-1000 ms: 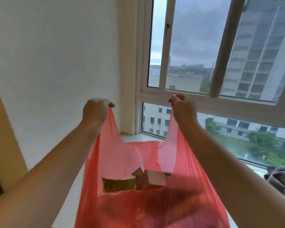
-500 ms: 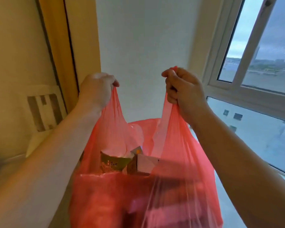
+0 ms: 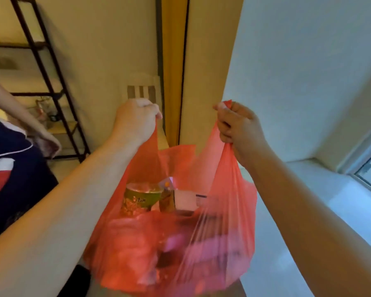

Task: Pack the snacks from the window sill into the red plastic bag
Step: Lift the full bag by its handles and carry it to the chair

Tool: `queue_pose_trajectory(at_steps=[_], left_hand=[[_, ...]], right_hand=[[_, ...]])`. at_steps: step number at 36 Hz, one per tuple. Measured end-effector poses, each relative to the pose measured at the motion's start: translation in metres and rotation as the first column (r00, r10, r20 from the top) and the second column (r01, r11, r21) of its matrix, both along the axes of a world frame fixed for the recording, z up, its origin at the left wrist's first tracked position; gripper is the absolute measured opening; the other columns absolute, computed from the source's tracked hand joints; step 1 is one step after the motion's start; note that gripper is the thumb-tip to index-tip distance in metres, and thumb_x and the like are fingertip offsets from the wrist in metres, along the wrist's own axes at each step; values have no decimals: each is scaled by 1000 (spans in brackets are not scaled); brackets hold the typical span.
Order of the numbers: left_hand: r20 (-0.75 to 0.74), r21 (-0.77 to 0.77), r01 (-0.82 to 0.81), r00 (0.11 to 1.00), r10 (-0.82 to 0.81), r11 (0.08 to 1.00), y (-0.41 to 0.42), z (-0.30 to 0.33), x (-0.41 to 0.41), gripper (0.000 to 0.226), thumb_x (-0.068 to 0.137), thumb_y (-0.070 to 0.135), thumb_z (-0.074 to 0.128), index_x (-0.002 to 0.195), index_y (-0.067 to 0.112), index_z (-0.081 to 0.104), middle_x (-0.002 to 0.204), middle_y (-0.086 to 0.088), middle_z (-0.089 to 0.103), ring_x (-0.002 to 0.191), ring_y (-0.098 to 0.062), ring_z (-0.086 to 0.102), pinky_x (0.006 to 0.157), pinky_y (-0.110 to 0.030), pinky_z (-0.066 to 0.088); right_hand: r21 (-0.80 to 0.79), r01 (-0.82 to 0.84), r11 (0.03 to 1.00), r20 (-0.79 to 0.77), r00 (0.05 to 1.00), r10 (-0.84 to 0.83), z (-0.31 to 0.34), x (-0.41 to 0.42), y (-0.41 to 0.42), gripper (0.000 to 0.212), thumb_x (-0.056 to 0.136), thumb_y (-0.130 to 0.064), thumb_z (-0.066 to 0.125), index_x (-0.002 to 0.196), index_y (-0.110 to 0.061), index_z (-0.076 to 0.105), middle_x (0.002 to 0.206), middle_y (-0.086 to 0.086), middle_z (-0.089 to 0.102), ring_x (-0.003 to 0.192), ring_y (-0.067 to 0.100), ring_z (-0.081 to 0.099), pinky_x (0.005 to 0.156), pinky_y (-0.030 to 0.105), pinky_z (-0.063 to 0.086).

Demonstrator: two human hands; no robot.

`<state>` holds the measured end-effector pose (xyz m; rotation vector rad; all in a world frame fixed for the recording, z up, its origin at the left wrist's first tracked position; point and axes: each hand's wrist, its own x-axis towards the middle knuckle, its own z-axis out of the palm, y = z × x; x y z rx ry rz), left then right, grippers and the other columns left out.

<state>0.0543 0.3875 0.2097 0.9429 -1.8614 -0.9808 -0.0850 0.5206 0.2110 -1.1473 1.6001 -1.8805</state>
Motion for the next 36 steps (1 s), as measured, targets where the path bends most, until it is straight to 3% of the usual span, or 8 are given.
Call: queue_pose_trajectory(at_steps=[4,8,11,15,19,24,29,36], left_hand=[[69,58,-44,997,40,997,-22,-29,14,19,92,14,49,77,12,60,73,-1,54,65,-16,47,50,-19,32],[125,123,-101,988,86,987,-43,-60,22,28,94,15,48,69,14,61,74,4,54,75,-15,47,56,-25,33],[161,182,-123,982,94,976,-60,-82,30,34,95,17,46,64,19,59,83,2,57,84,-15,51,70,-26,38],[199,267,-143,976,91,953,-85,-113,39,35,94,12,44,63,19,58,73,3,55,69,-11,50,62,-24,37],[228,372,-170,970,88,913,-109,-146,43,33,91,10,45,62,19,58,86,-5,59,80,-21,53,73,-30,39],[332,445,-223,940,72,867,-130,-178,37,13,91,18,51,82,12,59,93,-9,58,97,-30,57,82,-38,44],[406,460,-269,911,69,846,-156,-205,17,21,93,19,50,101,6,64,114,-12,62,108,-30,55,87,-35,41],[438,490,-353,890,125,797,-188,-226,-19,24,94,16,49,107,1,63,108,-11,59,103,-27,53,78,-29,34]], right_hand=[[120,13,993,-37,999,-9,-38,3,-37,29,93,-23,53,64,-23,46,45,-18,37,42,-1,34,51,21,25],[213,-23,977,-43,999,33,-70,7,-68,27,94,-23,52,67,-23,51,40,-19,41,40,-2,38,54,22,27],[281,-29,959,-56,997,46,-93,11,-90,23,95,-24,51,72,-24,52,40,-19,41,39,-2,38,52,22,28],[337,-32,941,-59,997,55,-122,15,-114,33,95,-20,51,64,-28,45,40,-17,38,44,5,35,51,24,28],[410,-35,911,-5,999,41,-152,15,-133,33,95,-15,50,65,-26,47,39,-18,41,42,3,35,50,23,29],[509,-6,861,-5,1000,9,-182,4,-153,34,94,-16,51,62,-24,47,52,-10,43,48,7,40,54,23,33],[569,-2,822,11,1000,-6,-204,-16,-179,35,93,-11,52,60,-20,45,53,-8,43,50,10,41,57,27,34],[634,-98,767,116,993,31,-227,-51,-226,25,93,-11,52,72,-21,47,64,-7,46,58,7,44,61,20,35]])
